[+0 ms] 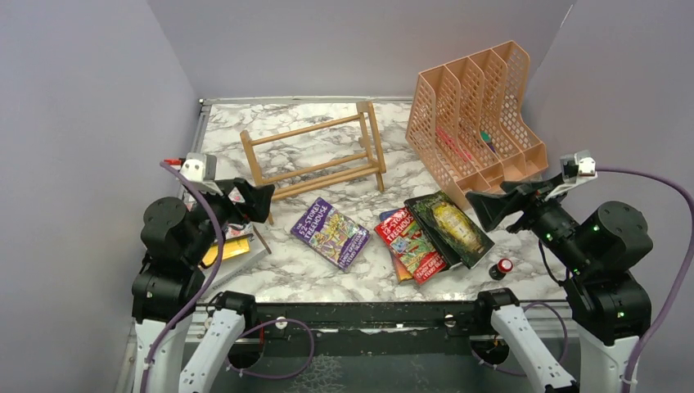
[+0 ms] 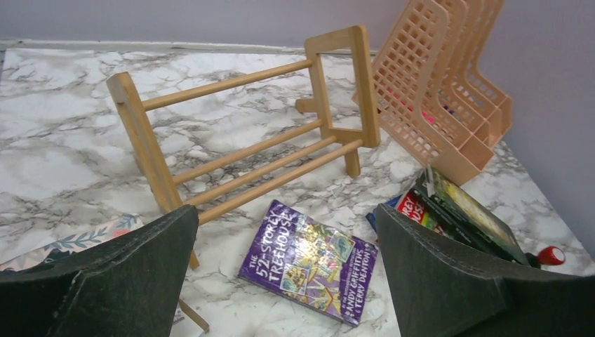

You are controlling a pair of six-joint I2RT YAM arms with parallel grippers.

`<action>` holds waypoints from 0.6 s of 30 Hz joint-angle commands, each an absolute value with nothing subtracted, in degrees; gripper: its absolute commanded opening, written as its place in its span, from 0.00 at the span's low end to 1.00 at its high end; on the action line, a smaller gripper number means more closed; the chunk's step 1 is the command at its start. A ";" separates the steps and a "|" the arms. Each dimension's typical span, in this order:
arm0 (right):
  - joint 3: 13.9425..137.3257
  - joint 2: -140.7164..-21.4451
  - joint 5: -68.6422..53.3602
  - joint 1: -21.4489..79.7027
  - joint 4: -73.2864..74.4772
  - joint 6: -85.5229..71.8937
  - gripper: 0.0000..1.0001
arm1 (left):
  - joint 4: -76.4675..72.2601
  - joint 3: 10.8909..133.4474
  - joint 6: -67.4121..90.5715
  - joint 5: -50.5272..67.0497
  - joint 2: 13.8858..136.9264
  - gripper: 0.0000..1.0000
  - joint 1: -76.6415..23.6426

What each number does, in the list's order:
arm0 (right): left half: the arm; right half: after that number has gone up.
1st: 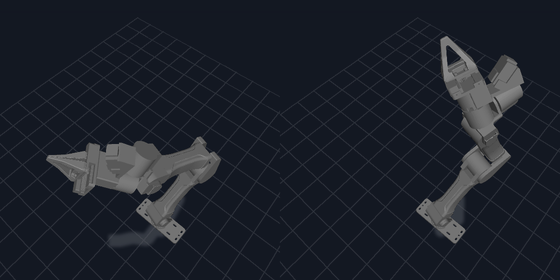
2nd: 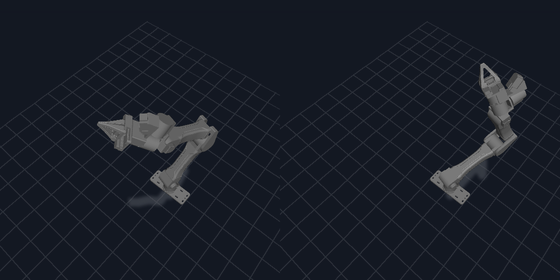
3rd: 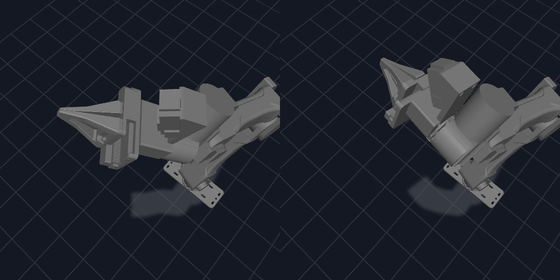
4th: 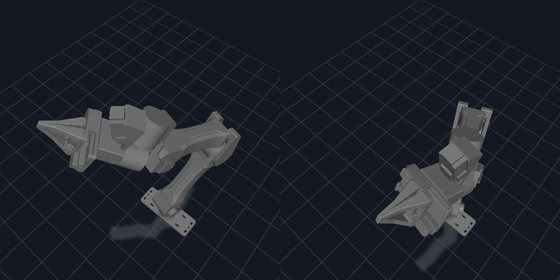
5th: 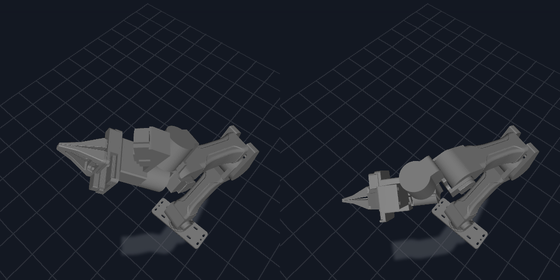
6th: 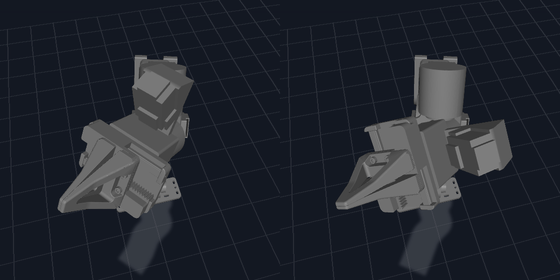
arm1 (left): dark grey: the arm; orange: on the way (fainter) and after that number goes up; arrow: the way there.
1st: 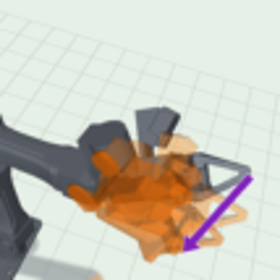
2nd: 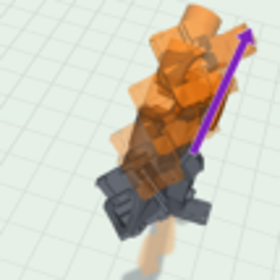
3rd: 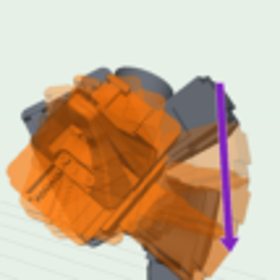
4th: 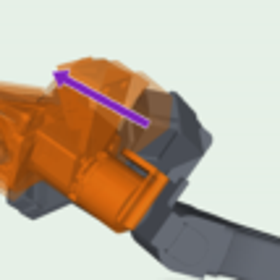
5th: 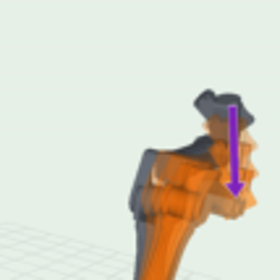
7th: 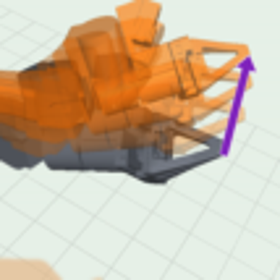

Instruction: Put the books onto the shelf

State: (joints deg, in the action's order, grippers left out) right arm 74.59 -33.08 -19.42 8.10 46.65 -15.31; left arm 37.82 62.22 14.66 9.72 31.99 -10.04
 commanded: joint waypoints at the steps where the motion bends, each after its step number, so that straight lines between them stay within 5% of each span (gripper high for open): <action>1: 73.22 -32.19 -20.40 8.60 50.45 -14.33 0.99 | 38.82 60.80 17.30 17.81 27.87 0.98 -9.35; 9: 66.39 -34.20 -24.67 8.77 52.13 -10.91 0.95 | 36.91 57.97 21.50 25.81 25.61 0.99 -9.18; 18: 52.84 -41.13 -20.28 8.84 48.66 -12.76 0.76 | 33.87 52.02 24.65 25.07 23.91 0.99 -9.07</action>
